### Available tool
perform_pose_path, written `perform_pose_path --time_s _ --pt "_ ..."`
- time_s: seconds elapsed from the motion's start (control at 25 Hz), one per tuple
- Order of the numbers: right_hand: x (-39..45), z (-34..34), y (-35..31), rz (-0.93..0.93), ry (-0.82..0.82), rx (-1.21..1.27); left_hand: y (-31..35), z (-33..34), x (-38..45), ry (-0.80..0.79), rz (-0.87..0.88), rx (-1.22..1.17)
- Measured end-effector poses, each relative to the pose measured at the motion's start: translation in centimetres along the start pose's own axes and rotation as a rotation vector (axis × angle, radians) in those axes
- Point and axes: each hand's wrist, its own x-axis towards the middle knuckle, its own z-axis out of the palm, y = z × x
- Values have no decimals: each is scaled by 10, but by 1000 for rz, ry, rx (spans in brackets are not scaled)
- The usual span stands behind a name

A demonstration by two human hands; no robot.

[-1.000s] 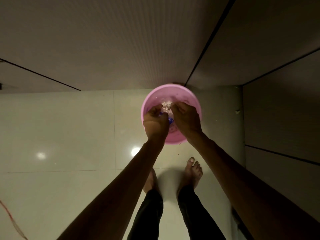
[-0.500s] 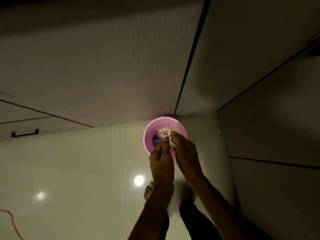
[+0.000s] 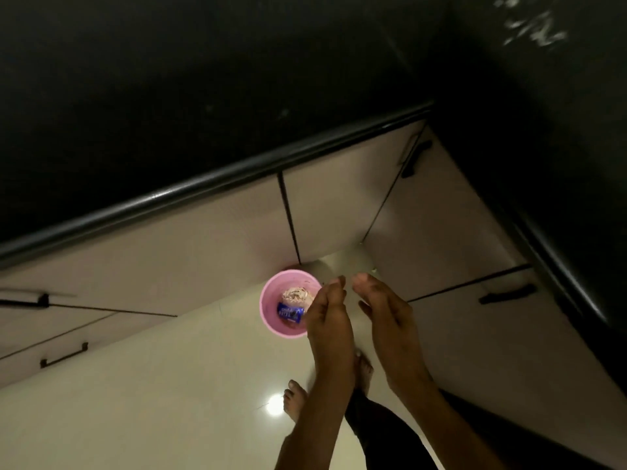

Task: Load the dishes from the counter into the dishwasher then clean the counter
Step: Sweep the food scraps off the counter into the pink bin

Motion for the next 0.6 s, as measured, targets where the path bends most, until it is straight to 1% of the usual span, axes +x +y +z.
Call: perform_pose_path --time_s 0.12,0.24,0.28,0.44,0.52,0.6 --pt "-8 -25 -45 -68 33 31 26 23 -32 -73 51 6" --pt "-11 -52 -89 -117 94 104 48 52 -61 -282 152 120" --pt "-9 -62 -100 -127 129 129 54 63 -68 -316 166 144" --pt "-4 -99 -126 -120 247 244 73 114 -91 -332 164 124" --pt "2 -124 -140 -87 302 269 83 139 -103 -377 215 160" --pt "14 -152 -146 -87 329 243 92 162 -112 -462 303 215"
